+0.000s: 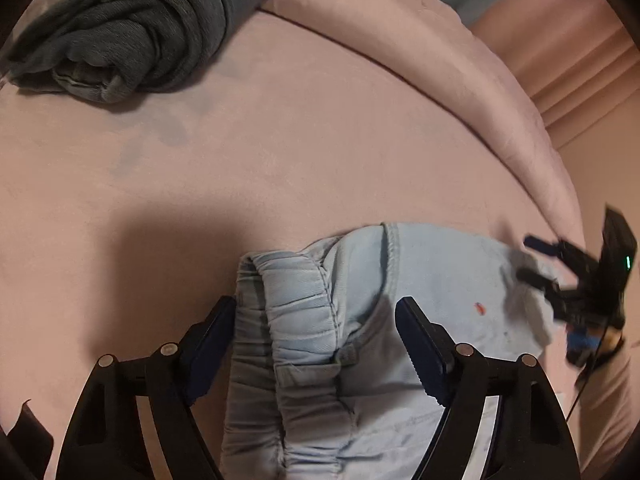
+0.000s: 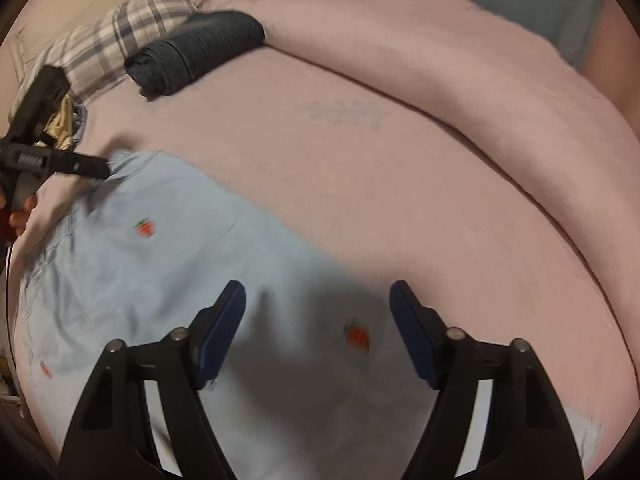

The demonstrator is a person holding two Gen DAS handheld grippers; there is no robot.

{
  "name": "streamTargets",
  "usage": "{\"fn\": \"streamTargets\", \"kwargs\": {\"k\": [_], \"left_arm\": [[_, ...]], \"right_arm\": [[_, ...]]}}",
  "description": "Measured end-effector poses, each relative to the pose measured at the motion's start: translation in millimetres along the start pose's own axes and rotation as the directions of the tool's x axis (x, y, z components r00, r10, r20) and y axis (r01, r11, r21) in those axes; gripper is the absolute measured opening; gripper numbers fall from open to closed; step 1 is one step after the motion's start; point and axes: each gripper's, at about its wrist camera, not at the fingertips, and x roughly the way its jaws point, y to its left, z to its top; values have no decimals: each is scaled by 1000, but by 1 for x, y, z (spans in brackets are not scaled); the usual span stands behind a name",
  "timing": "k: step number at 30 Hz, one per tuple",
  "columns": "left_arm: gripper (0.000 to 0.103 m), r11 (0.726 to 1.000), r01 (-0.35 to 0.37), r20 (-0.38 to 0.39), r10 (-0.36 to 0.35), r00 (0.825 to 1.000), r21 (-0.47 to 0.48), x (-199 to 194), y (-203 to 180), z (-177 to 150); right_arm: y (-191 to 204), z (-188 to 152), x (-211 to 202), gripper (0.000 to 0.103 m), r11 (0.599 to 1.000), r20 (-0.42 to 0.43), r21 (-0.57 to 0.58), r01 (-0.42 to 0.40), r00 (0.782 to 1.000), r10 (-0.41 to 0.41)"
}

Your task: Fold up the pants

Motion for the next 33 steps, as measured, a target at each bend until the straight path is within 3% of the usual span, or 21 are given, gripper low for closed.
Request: {"fn": "streamTargets", "kwargs": {"k": [2,3,4,5,6,7,11,14,17,18,21,23,25,26,28,30,31,33], "left_arm": [[66,999,-21,9,21,1000,33,-1,-1,-1],[62,999,-25,9,25,1000,38,-2,0,0],[49,999,-33,12,32,999,41,-3,3,0],[42,999,-33,13,32,999,43,-3,8,2],[41,999,-22,12,22,1000,45,-6,9,4],[39,998,-16,21,15,1000,56,-9,10,3],[31,991,-56,85,46,995,120,-18,3,2],[31,996,-48,145,35,989,81,-25,13,2],[39,988,-123,107,113,988,92,-6,18,-2],[40,985,-144,115,132,985,100,-4,13,-1],[49,976,-201,107,192,976,83,-15,7,3],[56,970,-227,151,212,965,85,-30,-1,3],[56,957,-276,237,248,939,93,-51,-7,-3],[57,953,-286,270,250,930,103,-58,-11,-7],[57,962,-227,280,179,943,150,-62,-23,-13],[57,958,-170,244,112,963,232,-49,-45,-17],[57,945,-174,229,111,967,275,-40,-54,-20],[57,925,-193,171,142,975,328,-13,-65,-24]], "right_arm": [[-8,8,16,64,1000,-45,-5,-21,999,21],[-12,9,27,53,999,-80,-8,-31,996,31],[-14,8,33,36,999,-106,-7,-35,994,34],[-14,6,40,36,999,-134,-12,-45,990,43],[-13,5,41,26,998,-126,-24,-53,991,50],[-10,5,37,8,995,-111,-43,-86,990,81],[9,7,26,5,986,-107,-162,-34,994,16],[5,15,9,5,989,-46,-149,7,999,-14],[-2,15,12,7,994,-41,-106,11,999,-15],[-2,10,24,14,994,-69,-104,42,996,-49],[0,6,31,18,990,-62,-116,75,995,-83],[-5,8,18,32,997,-46,-67,46,998,-49],[-18,4,-13,35,999,28,-18,28,999,-28],[-21,0,-24,35,999,55,-2,32,998,-32],[-43,-18,-46,33,996,93,74,40,995,-46],[-60,-41,-47,32,986,49,147,75,995,-84],[-69,-57,-36,29,977,-36,157,144,990,-140],[-78,-74,-2,30,958,-189,120,260,953,-235]]}}
